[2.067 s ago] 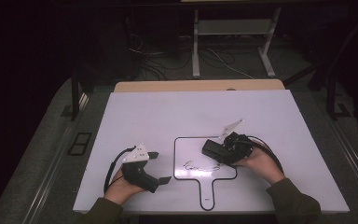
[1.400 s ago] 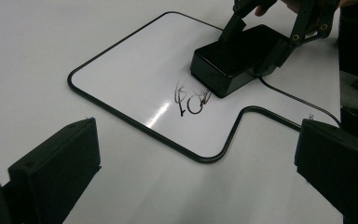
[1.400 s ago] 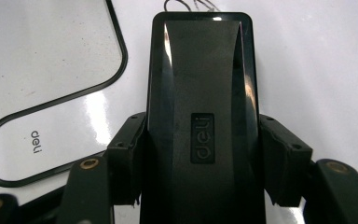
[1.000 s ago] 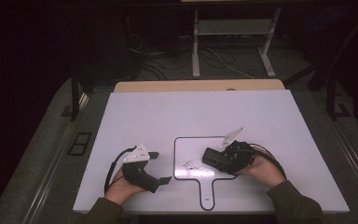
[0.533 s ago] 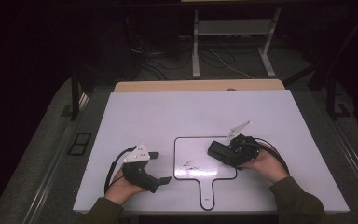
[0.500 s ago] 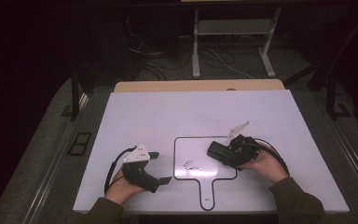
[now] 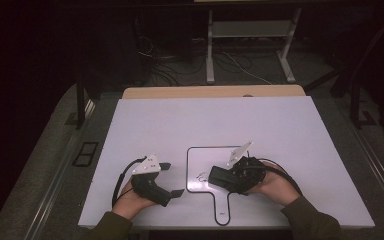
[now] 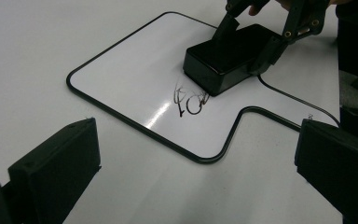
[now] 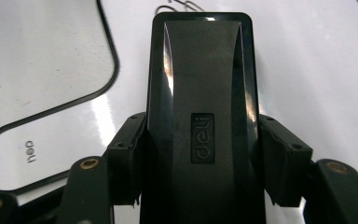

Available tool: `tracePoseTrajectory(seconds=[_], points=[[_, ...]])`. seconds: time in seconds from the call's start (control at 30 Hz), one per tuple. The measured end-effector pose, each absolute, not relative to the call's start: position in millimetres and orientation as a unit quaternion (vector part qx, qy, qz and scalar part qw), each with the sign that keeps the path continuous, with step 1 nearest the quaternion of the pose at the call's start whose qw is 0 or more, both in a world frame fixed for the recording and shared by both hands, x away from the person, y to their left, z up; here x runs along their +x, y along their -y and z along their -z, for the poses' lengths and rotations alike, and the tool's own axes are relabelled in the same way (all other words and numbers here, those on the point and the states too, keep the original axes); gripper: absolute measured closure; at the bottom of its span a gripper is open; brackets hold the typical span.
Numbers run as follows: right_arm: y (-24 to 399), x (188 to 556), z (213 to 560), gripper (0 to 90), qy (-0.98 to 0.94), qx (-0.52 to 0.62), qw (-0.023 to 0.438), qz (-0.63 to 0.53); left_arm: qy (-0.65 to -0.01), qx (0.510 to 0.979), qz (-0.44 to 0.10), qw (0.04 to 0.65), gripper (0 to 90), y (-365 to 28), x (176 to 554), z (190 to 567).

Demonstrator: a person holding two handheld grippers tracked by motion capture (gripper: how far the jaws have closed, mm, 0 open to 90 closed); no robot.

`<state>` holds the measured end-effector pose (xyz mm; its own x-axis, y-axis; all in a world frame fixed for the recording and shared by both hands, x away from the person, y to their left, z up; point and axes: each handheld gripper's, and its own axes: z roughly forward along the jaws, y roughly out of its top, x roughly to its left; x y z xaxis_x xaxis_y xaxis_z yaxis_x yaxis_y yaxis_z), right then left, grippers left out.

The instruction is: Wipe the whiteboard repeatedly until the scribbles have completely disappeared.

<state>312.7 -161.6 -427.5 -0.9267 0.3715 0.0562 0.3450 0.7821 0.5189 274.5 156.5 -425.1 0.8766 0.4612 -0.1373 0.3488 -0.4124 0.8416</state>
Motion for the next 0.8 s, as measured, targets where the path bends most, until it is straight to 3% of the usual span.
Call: tracePoseTrajectory(seconds=[0.47, 0.8], points=[[204, 350, 429, 38.6, -0.92, 0.277, 0.052, -0.271, -0.242, 0.838, -0.057, 0.485, 0.0, -157, 275, 425], [185, 335, 428, 38.6, -0.934, 0.237, 0.05, -0.264, -0.242, 0.838, -0.057, 0.485, 0.0, -157, 275, 425]])
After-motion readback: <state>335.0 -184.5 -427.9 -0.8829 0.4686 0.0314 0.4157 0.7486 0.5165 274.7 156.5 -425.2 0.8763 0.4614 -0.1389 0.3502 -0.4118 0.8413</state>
